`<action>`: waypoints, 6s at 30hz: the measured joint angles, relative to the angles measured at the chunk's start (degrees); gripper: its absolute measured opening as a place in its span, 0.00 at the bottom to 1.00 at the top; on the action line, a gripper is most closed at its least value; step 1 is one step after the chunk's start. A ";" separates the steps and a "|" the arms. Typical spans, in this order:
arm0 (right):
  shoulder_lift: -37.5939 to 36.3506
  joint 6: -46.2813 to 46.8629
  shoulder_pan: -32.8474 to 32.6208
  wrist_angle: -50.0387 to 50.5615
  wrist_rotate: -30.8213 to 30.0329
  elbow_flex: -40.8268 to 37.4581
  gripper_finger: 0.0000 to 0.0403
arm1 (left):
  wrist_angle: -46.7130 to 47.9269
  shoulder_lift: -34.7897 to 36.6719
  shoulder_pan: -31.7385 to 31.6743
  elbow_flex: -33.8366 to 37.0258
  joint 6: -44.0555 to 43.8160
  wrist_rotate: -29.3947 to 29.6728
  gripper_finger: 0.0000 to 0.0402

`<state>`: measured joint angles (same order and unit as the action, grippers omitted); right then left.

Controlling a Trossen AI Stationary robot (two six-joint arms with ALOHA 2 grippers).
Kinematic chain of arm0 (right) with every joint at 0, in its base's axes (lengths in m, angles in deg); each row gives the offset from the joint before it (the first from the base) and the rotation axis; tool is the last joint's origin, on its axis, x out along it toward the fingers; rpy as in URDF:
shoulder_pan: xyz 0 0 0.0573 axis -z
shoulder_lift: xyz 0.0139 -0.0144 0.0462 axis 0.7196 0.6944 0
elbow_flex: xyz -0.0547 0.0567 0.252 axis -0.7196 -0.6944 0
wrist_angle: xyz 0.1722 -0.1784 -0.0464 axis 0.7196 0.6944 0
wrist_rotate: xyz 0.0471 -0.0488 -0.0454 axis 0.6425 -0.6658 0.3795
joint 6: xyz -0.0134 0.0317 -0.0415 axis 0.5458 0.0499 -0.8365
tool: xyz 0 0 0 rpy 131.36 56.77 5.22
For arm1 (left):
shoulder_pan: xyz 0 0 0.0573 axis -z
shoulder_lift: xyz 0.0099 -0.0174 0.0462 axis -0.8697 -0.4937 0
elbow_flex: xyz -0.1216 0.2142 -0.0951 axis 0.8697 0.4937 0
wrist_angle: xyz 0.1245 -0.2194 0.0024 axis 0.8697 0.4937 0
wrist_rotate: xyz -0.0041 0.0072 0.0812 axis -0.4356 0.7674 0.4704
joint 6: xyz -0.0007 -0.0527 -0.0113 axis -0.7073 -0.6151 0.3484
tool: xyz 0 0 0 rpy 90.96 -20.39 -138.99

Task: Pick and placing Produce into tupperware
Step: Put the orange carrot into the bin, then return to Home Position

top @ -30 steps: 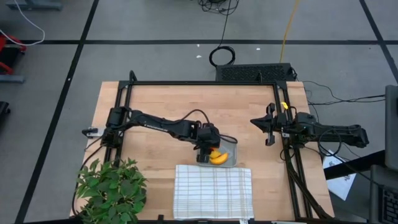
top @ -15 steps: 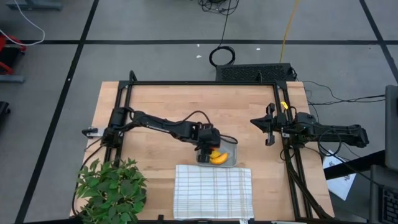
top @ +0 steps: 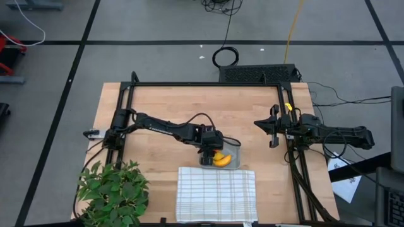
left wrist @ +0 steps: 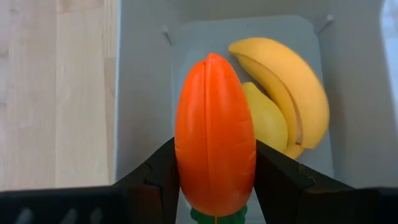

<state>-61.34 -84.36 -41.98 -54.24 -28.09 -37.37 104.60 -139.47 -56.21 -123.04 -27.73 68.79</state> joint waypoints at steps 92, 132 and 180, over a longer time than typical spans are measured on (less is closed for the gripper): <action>-0.80 -0.04 -0.02 1.11 1.55 0.04 0.00 | 17.47 19.61 2.10 -7.20 8.80 3.81 0.03; -2.58 1.94 0.02 4.90 4.46 0.02 0.00 | -46.05 76.40 5.78 71.50 7.02 10.36 0.00; -2.69 0.13 0.87 5.44 1.49 0.02 0.00 | -30.16 105.56 -1.37 79.92 14.38 0.00 0.00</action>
<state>-64.02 -84.23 -41.11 -48.80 -26.60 -37.35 74.43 -33.90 -57.58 -43.11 -13.35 68.79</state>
